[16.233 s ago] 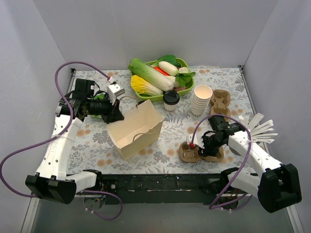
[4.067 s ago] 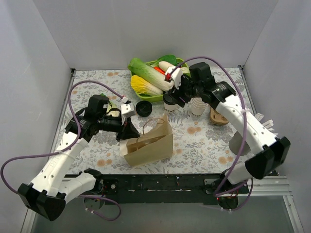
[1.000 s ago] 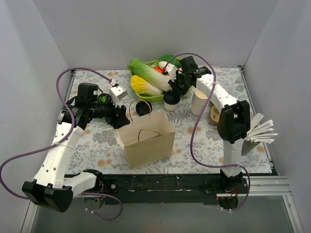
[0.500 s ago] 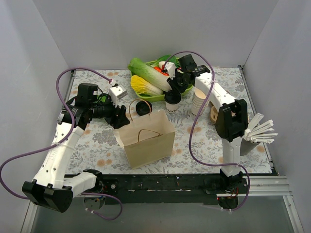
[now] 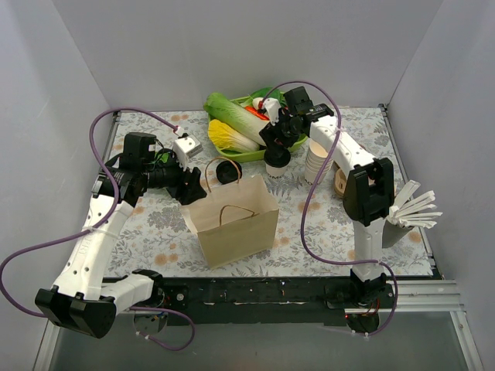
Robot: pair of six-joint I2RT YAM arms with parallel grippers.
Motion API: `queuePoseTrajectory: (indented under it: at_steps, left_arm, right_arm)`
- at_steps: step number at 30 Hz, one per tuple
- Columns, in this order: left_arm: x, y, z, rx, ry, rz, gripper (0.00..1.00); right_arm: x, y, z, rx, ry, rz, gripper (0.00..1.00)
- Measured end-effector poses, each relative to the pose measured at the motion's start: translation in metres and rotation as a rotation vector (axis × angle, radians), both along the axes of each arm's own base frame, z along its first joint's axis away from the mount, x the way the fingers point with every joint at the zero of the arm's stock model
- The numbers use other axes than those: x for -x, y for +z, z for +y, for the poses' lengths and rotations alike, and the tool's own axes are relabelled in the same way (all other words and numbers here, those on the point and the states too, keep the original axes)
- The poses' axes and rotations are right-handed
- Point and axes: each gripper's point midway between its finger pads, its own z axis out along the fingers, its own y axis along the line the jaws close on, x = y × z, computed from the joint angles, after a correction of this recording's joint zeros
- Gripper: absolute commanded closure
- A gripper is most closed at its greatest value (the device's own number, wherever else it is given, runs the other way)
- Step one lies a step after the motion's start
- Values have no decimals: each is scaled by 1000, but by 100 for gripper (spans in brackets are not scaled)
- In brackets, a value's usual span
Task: Pack the takeout coffee
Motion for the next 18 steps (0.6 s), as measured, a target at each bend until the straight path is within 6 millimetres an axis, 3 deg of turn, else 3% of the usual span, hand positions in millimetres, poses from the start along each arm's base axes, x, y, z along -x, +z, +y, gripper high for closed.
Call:
queuePoseTrajectory:
  at_steps: [11, 18]
  left_arm:
    - [0, -1, 0, 1, 6, 7, 39]
    - [-3, -6, -1, -5, 7, 27, 38]
  right_arm:
    - [17, 17, 0, -27, -134, 18, 3]
    - [20, 14, 7, -5, -167, 8, 2]
